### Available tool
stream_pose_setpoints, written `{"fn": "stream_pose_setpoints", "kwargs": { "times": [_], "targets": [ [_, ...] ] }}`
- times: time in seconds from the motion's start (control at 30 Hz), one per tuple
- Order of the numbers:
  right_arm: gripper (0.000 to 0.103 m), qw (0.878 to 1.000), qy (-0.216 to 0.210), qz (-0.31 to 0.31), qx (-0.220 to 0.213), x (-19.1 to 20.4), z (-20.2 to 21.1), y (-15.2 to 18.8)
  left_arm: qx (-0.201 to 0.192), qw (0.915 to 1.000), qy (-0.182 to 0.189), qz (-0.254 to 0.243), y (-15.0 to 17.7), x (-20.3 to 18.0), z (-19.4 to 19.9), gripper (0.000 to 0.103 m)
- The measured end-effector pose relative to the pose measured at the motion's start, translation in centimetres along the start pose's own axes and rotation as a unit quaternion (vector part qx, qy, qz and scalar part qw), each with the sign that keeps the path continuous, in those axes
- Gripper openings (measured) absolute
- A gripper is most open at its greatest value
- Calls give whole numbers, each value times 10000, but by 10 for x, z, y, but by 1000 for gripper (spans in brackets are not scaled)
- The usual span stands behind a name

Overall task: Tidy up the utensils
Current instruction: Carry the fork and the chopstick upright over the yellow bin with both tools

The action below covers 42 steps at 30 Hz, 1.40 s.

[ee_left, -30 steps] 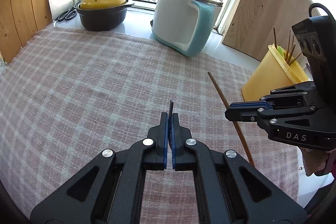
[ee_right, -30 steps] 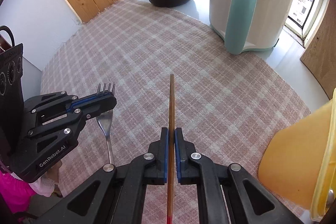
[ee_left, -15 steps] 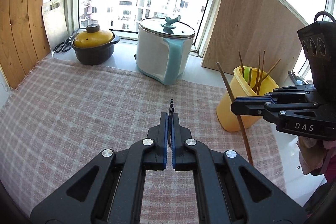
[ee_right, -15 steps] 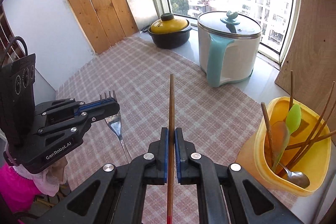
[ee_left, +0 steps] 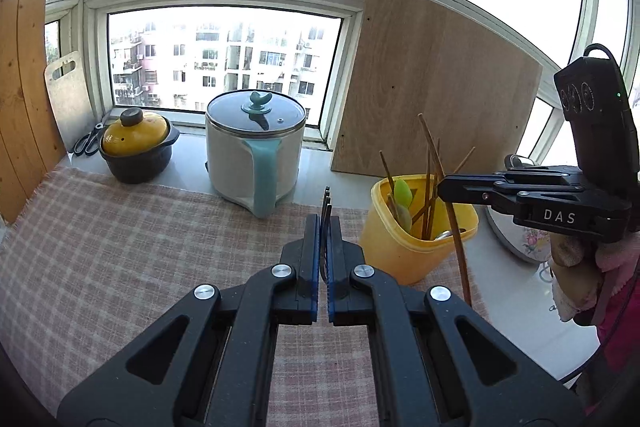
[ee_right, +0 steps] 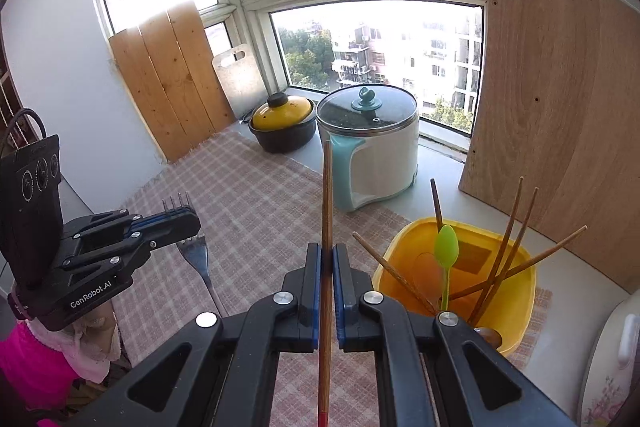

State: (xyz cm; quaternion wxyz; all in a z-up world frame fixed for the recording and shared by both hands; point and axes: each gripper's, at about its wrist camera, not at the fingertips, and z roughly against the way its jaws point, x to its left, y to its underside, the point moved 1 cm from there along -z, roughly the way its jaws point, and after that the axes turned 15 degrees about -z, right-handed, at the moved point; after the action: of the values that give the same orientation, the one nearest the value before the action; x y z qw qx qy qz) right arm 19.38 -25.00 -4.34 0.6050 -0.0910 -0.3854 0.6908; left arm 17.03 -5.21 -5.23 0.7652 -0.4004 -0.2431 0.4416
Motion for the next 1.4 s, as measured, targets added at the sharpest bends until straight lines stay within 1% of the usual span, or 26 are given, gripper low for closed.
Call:
{"fn": "stream_pose_setpoints", "kwargs": {
  "times": [0.23,0.37,0.53,0.83,1.03,1.23,1.4],
  "targets": [
    [3,9994,159,-117,-274,-21,23,-16,-211,9996,106,-152,-28,-15,-7,0],
    [3,9986,235,-174,-446,-32,36,-26,-332,9992,159,-151,-43,-19,-13,0],
    [3,9972,358,-215,-621,-42,42,-40,-461,9987,106,-190,-61,-23,-25,0],
    [3,9949,650,-219,-745,-59,35,-62,-446,9986,64,-260,-81,-29,-51,0],
    [3,9941,724,-281,-759,-67,27,-74,-457,9984,59,-343,-91,-37,-60,0],
    [3,9931,755,-319,-841,-73,22,-81,-449,9979,25,-457,-97,-45,-69,0],
    [3,9918,918,-354,-811,-82,9,-82,-375,9976,26,-582,-98,-54,-78,0]
  ]
}}
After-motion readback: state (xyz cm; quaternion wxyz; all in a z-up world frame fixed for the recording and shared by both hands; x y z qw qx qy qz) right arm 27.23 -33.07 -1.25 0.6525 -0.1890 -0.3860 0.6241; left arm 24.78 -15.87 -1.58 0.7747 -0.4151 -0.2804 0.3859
